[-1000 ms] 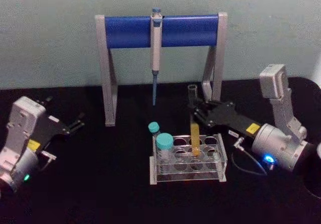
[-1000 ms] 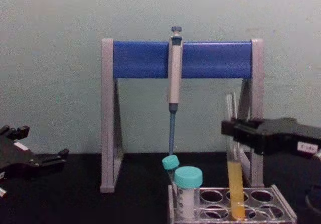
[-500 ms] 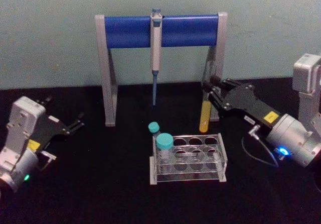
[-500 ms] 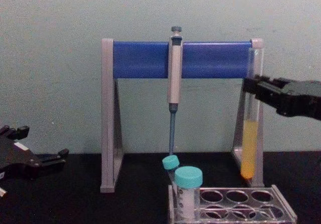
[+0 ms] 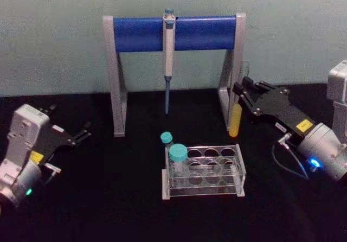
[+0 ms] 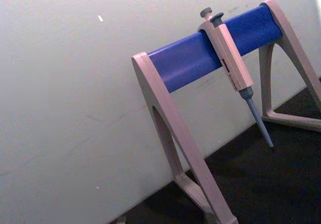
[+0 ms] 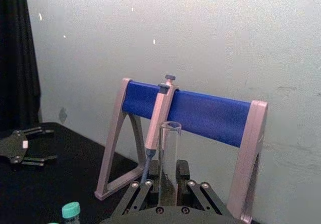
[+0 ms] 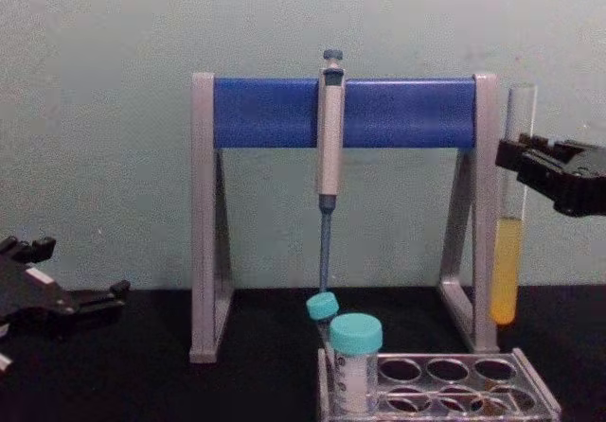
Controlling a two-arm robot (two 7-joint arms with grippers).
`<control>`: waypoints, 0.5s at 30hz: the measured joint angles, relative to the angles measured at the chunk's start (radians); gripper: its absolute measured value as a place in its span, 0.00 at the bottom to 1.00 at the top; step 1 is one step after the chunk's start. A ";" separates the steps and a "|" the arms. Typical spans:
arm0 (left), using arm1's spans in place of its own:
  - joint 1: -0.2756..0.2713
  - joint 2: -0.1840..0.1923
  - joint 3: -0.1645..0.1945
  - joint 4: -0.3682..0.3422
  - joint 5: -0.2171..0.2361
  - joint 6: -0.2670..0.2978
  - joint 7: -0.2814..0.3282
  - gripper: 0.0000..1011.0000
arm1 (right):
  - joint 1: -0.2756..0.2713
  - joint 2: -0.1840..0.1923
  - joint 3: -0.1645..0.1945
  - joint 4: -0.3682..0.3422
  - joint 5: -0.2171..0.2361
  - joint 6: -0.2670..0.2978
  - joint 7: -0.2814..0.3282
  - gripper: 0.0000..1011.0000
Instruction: Pick up the test tube from the test tube rack, shake it, then place it back into the test tube rack.
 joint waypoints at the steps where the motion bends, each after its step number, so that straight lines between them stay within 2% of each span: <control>1: 0.000 0.000 0.000 0.000 0.000 0.000 0.000 0.99 | 0.000 -0.001 0.001 0.000 -0.001 0.000 0.000 0.22; 15: 0.000 0.000 0.000 0.000 0.000 0.000 0.000 0.99 | 0.004 -0.015 0.009 0.008 -0.025 -0.012 0.019 0.22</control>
